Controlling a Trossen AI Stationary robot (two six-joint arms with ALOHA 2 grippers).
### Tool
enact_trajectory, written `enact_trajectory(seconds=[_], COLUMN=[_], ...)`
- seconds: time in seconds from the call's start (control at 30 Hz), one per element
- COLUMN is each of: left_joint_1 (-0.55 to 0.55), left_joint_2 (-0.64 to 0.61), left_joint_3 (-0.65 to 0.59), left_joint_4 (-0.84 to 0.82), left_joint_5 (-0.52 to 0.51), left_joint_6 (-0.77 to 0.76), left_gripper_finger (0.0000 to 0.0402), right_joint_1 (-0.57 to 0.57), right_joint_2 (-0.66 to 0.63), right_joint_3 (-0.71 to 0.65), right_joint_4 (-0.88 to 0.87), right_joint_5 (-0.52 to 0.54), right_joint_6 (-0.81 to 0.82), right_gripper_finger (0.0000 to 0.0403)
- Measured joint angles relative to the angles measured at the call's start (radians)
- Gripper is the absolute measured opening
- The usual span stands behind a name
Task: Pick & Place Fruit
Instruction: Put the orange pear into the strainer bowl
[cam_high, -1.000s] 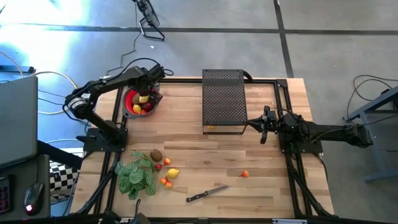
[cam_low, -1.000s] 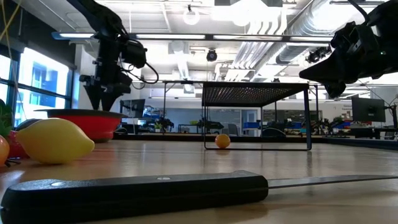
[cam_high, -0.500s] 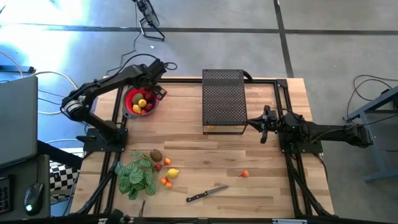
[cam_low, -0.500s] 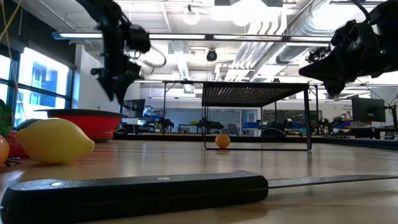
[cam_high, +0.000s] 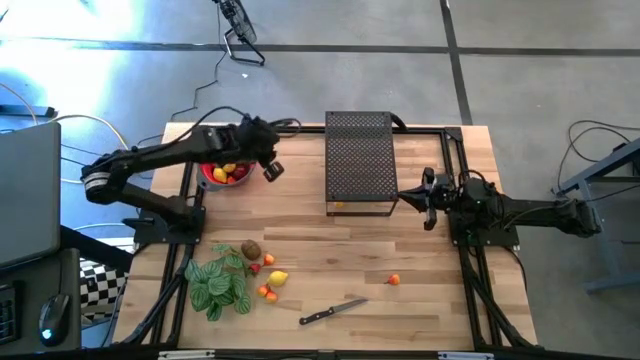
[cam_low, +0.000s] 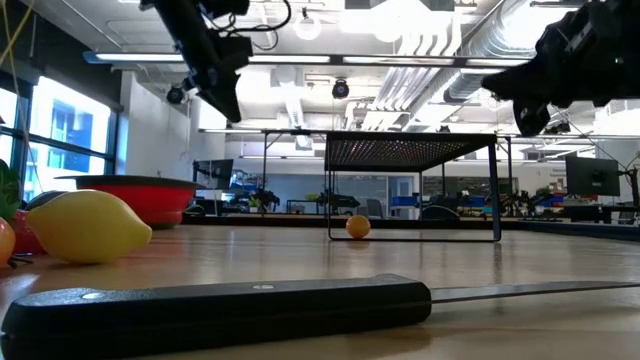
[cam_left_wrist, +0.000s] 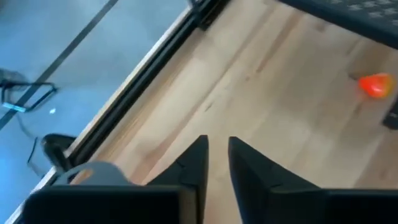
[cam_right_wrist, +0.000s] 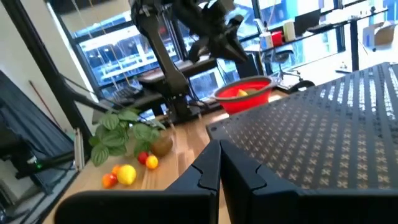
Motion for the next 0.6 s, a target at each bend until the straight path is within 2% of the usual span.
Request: enact_trajectory(seconds=[0.1,0.27,0.53,0.6], left_joint_1=[-0.047,-0.104,-0.148,-0.155], left_joint_2=[-0.019,-0.045,-0.116,-0.139], left_joint_3=[-0.025,-0.088,-0.239,-0.281], left_joint_4=[0.027,0.177,0.37,0.438], left_joint_5=[-0.001,0.001,0.005,0.021], left_joint_6=[0.003,0.036,0.064,0.061], left_gripper_finger=[0.0035,0.0005,0.0001,0.0001], right_joint_1=[0.0,0.0,0.05,0.079], right_joint_2=[0.01,0.051,0.159,0.191], right_joint_3=[0.019,0.095,0.249,0.284], right_joint_4=[-0.021,-0.152,-0.304,-0.34], right_joint_5=[-0.002,0.0,0.012,0.049], right_joint_6=[-0.002,-0.015,-0.085,-0.092], right_gripper_finger=[0.0002,0.0002,0.0002,0.0002])
